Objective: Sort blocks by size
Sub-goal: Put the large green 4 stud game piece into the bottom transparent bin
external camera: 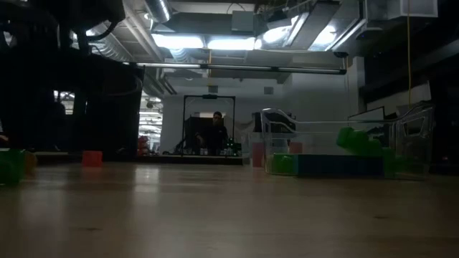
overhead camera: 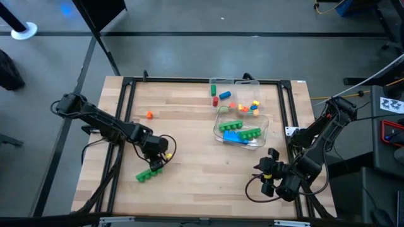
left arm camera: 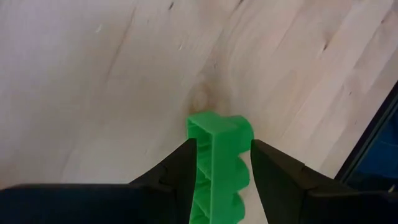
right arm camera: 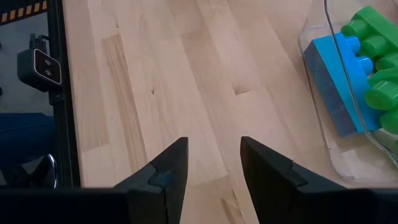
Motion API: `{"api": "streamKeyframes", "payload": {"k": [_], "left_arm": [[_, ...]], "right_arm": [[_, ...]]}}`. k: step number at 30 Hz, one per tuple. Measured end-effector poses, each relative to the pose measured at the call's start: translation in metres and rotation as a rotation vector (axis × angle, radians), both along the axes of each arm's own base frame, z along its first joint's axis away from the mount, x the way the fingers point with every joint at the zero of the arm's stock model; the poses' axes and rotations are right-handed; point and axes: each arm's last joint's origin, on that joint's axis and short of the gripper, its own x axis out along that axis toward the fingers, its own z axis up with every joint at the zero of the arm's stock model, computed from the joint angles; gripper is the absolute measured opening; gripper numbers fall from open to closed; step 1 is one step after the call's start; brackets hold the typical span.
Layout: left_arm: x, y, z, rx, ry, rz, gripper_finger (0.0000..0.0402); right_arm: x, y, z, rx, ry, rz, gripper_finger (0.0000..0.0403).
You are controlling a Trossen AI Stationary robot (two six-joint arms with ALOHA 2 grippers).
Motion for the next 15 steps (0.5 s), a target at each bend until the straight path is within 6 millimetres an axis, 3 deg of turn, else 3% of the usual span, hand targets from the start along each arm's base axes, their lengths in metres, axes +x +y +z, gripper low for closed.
{"api": "streamKeyframes", "payload": {"k": [8,15], "left_arm": [[-0.006,-0.002,-0.013,-0.049,0.009,0.033,0.0137],[-0.004,-0.010,-0.012,-0.069,-0.045,-0.002,0.0137]], "right_arm": [[0.000,0.000,0.000,0.000,0.000,0.000,0.0150],[0.000,0.000,0.000,0.001,0.000,0.000,0.0150]]}}
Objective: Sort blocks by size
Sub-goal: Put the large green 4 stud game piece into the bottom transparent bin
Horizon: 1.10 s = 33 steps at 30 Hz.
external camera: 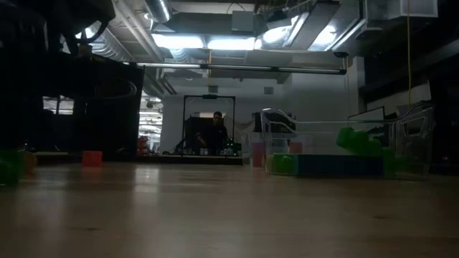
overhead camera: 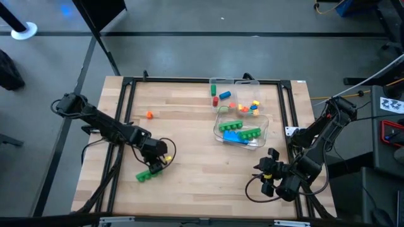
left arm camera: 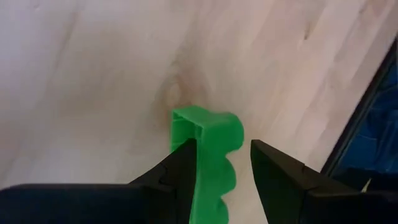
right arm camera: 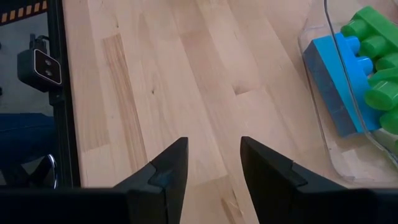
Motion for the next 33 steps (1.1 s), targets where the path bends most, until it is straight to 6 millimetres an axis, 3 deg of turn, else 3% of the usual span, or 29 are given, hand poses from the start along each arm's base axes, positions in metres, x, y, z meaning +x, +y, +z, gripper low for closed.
{"api": "streamKeyframes", "payload": {"k": [18,28,33], "left_arm": [[0.000,-0.008,0.000,0.029,-0.045,-0.053,0.0137],[0.004,-0.009,-0.011,0.049,-0.010,-0.083,0.0136],[0.006,-0.010,-0.011,0.043,-0.035,-0.105,0.0095]], "right_arm": [[0.000,0.000,0.000,0.001,-0.001,0.000,0.0150],[0.000,0.000,0.000,0.002,-0.001,0.000,0.0150],[0.000,0.000,0.000,0.002,-0.002,0.000,0.0150]]}}
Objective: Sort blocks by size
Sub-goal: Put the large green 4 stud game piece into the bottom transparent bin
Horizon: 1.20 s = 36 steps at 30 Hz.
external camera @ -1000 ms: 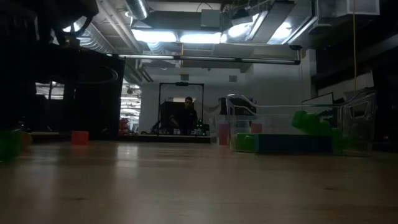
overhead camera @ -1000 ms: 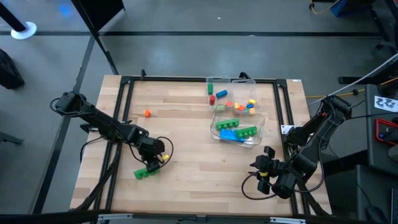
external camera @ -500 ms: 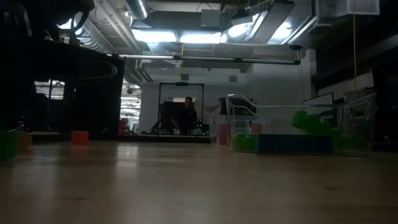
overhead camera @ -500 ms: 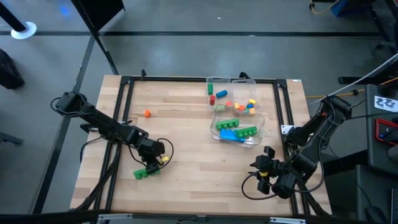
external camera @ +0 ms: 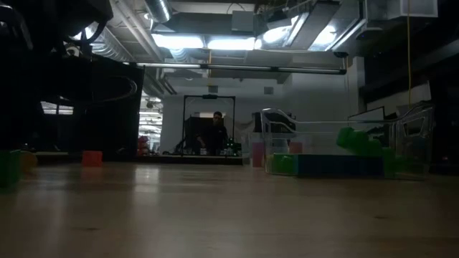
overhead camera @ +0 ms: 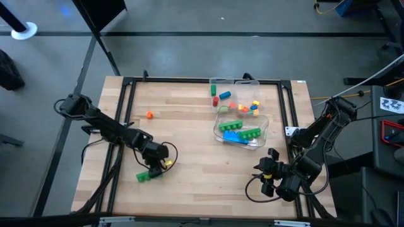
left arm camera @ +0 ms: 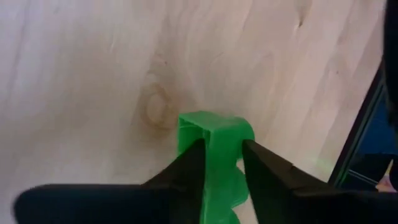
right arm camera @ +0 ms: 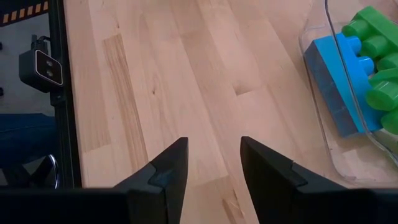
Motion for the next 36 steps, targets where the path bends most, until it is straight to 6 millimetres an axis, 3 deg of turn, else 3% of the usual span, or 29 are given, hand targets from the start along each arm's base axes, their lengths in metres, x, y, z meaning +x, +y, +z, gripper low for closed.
{"api": "streamKeyframes", "payload": {"k": [7,14,18,22,29,32,36], "left_arm": [[0.005,-0.002,0.002,-0.009,-0.067,-0.020,0.0008],[0.017,-0.002,0.009,-0.044,-0.197,0.010,0.0004],[0.038,0.004,0.026,-0.031,-0.447,0.066,0.0003],[0.058,0.020,0.048,0.111,-0.774,0.154,0.0003],[0.082,0.061,0.083,0.544,-1.249,0.308,0.0002],[0.101,0.078,0.091,0.635,-1.325,0.350,0.0002],[0.136,0.096,0.090,0.690,-1.300,0.367,0.0003]], "right_arm": [[0.000,0.000,0.000,0.000,0.000,0.000,0.0150],[0.000,0.000,0.000,-0.001,0.000,0.000,0.0150],[0.000,0.000,0.000,-0.006,-0.007,-0.004,0.0150],[0.000,-0.001,0.001,-0.017,-0.022,-0.012,0.0150],[0.001,-0.001,0.001,-0.035,-0.042,-0.021,0.0150],[0.001,-0.002,0.001,-0.052,-0.065,-0.033,0.0150],[0.002,-0.002,0.002,-0.061,-0.078,-0.040,0.0150]]}}
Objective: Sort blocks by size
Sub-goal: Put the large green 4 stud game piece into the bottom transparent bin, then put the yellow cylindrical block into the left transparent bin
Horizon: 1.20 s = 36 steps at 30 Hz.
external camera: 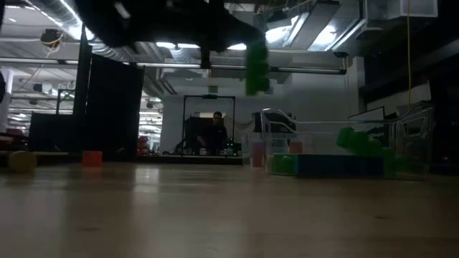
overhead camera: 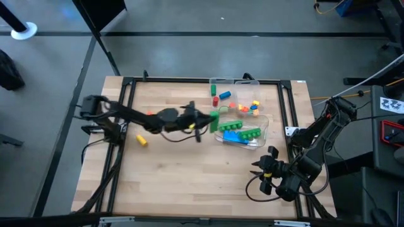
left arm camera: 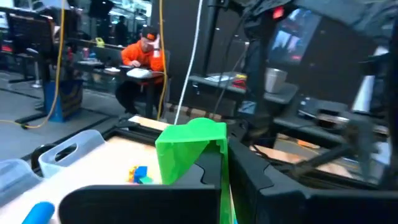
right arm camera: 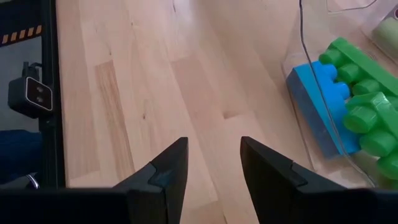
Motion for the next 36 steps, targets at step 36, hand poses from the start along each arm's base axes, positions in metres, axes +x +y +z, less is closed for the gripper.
{"api": "streamKeyframes", "payload": {"k": [36], "left_arm": [[0.065,0.023,-0.012,-0.037,0.305,0.008,0.0139]], "right_arm": [[-0.001,-0.001,0.000,-0.008,0.009,-0.002,0.0150]]}}
